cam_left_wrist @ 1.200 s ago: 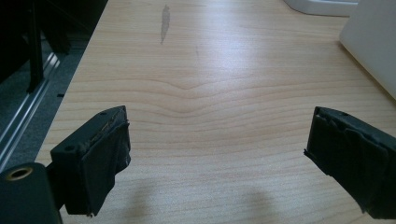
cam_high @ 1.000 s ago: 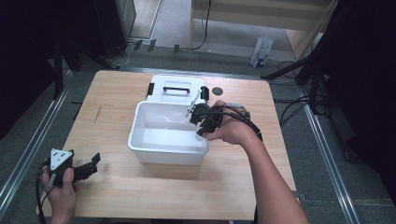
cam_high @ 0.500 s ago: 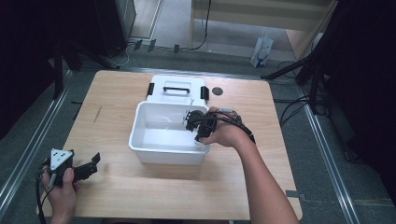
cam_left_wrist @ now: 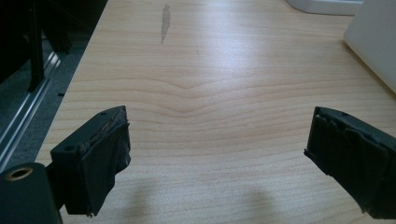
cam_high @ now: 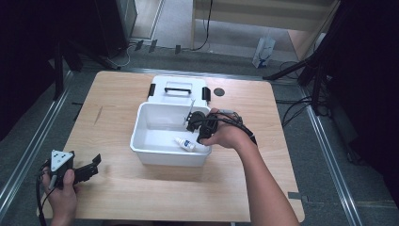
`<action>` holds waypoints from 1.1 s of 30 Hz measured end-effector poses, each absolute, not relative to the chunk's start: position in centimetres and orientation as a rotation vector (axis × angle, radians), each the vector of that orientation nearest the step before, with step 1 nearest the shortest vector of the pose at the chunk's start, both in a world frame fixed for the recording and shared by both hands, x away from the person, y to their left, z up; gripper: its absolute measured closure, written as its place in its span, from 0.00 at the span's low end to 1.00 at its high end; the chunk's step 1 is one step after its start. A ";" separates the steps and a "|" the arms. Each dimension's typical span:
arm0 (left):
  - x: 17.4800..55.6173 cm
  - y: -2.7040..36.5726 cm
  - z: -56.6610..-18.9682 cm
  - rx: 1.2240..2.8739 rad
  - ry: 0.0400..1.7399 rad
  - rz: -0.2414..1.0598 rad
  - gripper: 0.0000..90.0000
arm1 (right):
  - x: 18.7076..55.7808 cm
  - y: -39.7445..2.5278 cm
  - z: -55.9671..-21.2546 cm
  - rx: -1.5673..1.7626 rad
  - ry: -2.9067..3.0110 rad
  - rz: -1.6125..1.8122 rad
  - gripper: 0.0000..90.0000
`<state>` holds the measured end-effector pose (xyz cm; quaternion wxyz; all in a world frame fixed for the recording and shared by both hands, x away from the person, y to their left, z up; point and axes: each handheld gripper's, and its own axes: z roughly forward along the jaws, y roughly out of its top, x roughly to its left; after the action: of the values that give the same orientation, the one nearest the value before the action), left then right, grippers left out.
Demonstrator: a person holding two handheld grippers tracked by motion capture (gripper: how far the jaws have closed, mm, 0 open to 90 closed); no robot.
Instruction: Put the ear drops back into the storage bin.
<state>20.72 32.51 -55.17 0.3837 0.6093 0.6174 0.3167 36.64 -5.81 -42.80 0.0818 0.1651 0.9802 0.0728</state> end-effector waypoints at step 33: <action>20.7 32.5 -55.2 1.562 1.574 0.809 0.08 | 33.9 -12.7 -38.7 0.845 2.579 0.635 0.00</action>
<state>20.73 32.51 -55.15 0.3810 0.6118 0.6165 0.3168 33.93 -12.74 -38.73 0.1763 0.2984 0.9108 0.2241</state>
